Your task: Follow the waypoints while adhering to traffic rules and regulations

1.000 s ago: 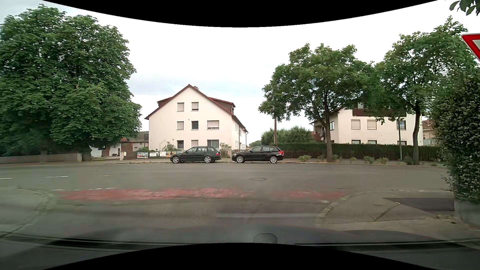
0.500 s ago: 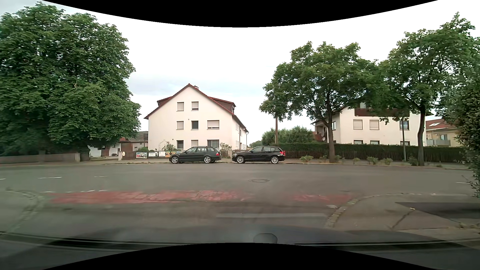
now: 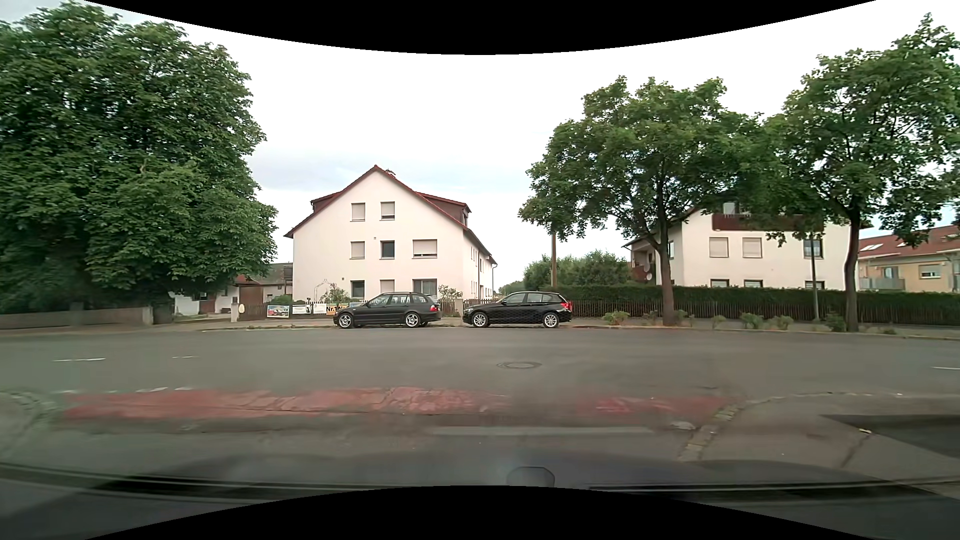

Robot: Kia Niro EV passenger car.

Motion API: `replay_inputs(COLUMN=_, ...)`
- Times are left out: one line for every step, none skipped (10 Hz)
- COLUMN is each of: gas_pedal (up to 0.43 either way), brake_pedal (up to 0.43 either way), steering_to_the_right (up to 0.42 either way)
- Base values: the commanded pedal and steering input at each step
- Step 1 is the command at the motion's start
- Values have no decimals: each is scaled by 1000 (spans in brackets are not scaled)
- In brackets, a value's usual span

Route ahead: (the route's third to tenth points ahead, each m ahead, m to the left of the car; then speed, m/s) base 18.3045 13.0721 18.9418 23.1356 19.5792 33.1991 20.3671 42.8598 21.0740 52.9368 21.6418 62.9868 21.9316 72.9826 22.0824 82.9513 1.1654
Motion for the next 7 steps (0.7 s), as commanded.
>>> replay_inputs(gas_pedal=0, brake_pedal=30, steering_to_the_right=6)
replay_inputs(gas_pedal=0, brake_pedal=30, steering_to_the_right=6)
replay_inputs(gas_pedal=0, brake_pedal=30, steering_to_the_right=6)
replay_inputs(gas_pedal=0, brake_pedal=37, steering_to_the_right=6)
replay_inputs(gas_pedal=0, brake_pedal=37, steering_to_the_right=6)
replay_inputs(gas_pedal=0, brake_pedal=37, steering_to_the_right=6)
replay_inputs(gas_pedal=0, brake_pedal=37, steering_to_the_right=5)
